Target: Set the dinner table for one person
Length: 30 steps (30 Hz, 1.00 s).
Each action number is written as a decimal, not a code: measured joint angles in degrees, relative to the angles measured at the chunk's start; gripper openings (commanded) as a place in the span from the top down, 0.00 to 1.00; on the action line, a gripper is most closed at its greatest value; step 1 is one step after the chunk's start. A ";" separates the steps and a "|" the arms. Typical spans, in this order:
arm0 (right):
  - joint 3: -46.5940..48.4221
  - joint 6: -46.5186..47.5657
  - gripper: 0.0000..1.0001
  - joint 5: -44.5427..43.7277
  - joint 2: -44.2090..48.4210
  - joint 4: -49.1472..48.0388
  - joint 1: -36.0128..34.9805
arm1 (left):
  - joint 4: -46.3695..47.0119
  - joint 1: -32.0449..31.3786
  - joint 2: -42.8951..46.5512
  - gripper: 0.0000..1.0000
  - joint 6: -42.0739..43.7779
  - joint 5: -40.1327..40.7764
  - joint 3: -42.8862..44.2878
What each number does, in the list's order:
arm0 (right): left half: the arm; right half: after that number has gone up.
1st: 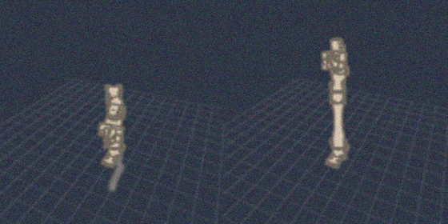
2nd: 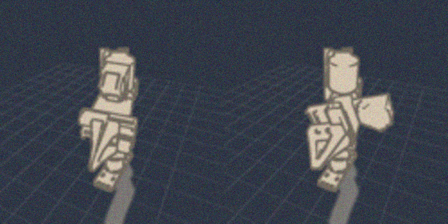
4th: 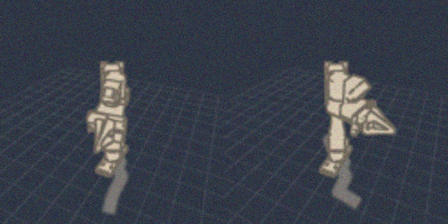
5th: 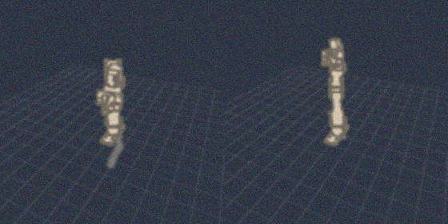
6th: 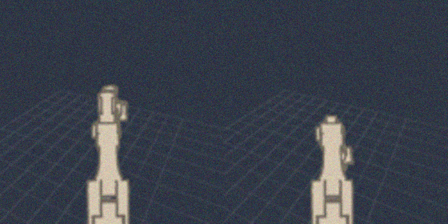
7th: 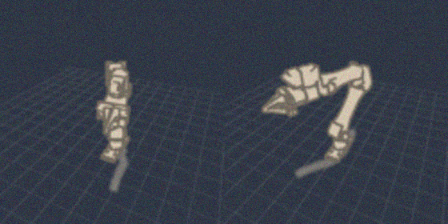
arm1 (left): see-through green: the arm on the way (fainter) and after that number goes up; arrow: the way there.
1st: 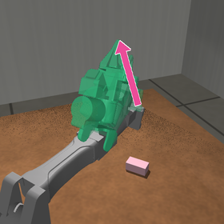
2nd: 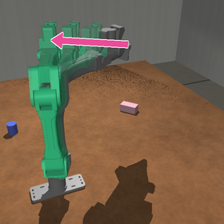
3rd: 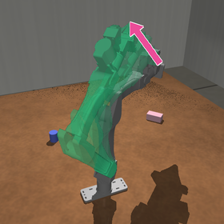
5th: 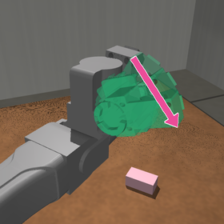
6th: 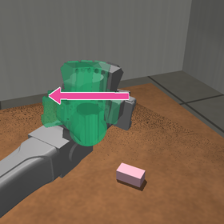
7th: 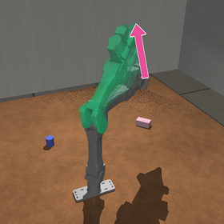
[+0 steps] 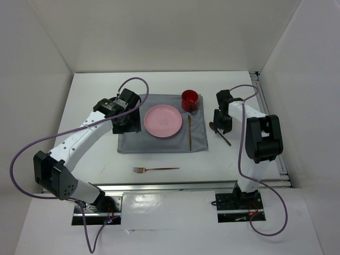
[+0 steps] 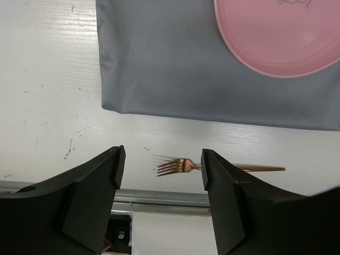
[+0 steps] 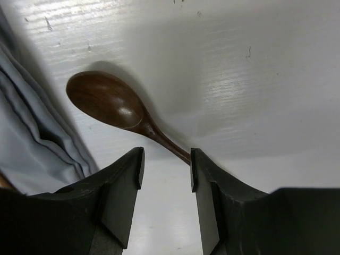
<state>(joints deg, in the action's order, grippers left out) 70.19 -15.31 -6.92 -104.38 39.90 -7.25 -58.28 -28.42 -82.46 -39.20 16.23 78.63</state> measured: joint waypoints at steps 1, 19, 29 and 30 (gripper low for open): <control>-0.33 0.37 0.49 0.09 -0.11 -0.22 0.07 | 0.00 0.00 0.00 0.24 0.00 0.02 0.00; -1.75 1.36 1.00 2.16 -1.36 -1.75 1.64 | 6.95 -12.15 2.19 0.32 -15.87 -9.94 -17.64; -0.20 -0.94 1.00 9.66 7.06 -2.03 -3.52 | 10.99 -14.58 2.45 0.12 -32.65 -14.53 -23.04; 0.66 -1.03 1.00 10.40 6.93 -2.38 -4.92 | 11.17 -14.60 2.47 0.12 -33.59 -14.73 -23.06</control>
<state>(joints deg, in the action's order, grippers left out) 70.85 -16.34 3.49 -97.45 37.52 -12.16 -47.11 -43.03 -79.99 -72.79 1.50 55.57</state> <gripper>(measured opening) 0.091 0.879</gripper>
